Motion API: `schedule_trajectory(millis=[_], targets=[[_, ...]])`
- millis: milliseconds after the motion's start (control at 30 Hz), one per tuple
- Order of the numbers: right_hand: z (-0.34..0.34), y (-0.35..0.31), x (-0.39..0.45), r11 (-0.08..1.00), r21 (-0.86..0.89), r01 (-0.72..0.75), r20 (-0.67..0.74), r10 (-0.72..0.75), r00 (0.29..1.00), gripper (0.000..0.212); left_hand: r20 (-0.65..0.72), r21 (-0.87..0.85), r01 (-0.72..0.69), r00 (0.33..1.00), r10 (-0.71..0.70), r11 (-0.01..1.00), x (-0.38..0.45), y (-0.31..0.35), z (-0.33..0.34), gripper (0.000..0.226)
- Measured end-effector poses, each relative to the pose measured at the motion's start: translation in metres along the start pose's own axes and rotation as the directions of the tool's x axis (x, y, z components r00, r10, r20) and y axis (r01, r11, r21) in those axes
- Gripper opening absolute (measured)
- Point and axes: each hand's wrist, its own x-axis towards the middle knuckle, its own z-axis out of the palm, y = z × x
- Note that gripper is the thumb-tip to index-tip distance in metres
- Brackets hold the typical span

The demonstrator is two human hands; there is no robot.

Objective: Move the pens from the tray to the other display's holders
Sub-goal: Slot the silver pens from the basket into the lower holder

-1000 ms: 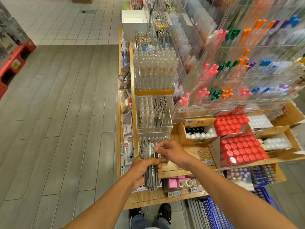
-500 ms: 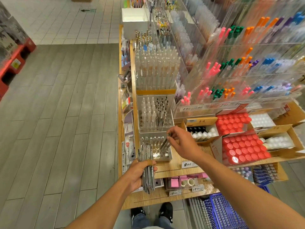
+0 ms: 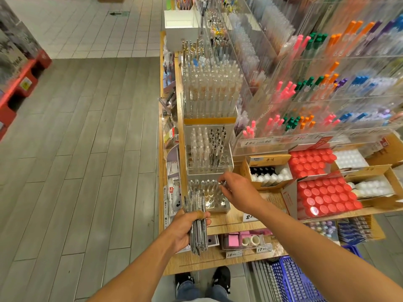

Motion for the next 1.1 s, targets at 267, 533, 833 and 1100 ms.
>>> schedule_trajectory(millis=[267, 533, 833, 1100], targets=[[0.010, -0.002, 0.004, 0.990, -0.132, 0.056, 0.004, -0.056, 0.998, 0.011, 0.011, 0.002, -0.030, 0.999, 0.030, 1.000, -0.007, 0.004, 0.002, 0.086], [0.012, -0.015, 0.004, 0.985, -0.163, 0.051, -0.094, -0.067, 0.993, 0.014, -0.004, 0.037, -0.062, 0.998, 0.062, 0.997, -0.009, 0.004, 0.004, 0.081], [0.010, -0.042, -0.011, 0.576, 0.627, -0.525, 0.422, 0.315, 0.850, 0.009, 0.027, -0.002, -0.045, 0.999, 0.045, 0.999, -0.006, 0.002, 0.008, 0.059], [-0.021, -0.022, 0.003, 0.702, 0.624, -0.343, 0.078, 0.381, 0.921, 0.013, -0.016, -0.041, -0.051, 0.999, 0.050, 0.998, -0.004, 0.002, -0.001, 0.044]])
